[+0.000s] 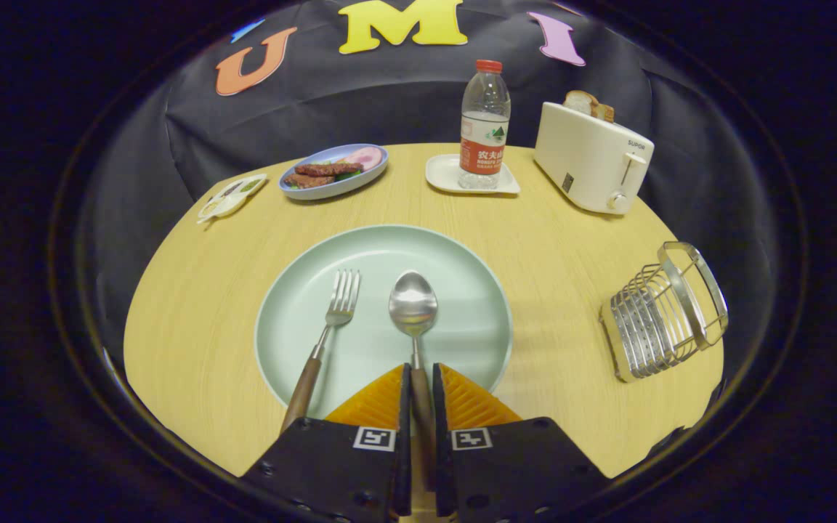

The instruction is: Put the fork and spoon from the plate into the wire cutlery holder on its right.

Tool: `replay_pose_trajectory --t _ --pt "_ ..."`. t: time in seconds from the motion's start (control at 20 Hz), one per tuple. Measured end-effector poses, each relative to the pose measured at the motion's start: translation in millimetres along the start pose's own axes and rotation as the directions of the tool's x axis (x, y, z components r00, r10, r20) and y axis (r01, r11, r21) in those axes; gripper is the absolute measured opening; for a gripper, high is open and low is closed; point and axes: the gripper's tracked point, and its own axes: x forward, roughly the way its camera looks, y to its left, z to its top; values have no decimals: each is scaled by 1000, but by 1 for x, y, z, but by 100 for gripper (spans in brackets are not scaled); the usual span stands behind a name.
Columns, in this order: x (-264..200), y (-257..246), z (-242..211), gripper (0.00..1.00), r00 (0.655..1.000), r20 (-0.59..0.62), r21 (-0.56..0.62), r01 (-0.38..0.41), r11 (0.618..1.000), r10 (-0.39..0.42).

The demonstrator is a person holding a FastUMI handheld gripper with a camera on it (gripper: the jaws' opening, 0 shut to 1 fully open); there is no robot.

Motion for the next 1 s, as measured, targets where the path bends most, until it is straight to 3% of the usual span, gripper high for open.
replay_pose_trajectory --t 0.15,0.5,0.55,0.7,1.0 --pt "-6 1 -1 7 1000 -15 -5 0 1000 0" --pt "-58 4 26 7 998 -15 -11 -66 998 66" --pt "-63 2 29 1 997 -15 -11 -76 997 75" --pt "-69 -9 32 1 997 -22 -31 -77 997 76" --pt "-103 -20 50 1 988 21 -70 -151 986 153"
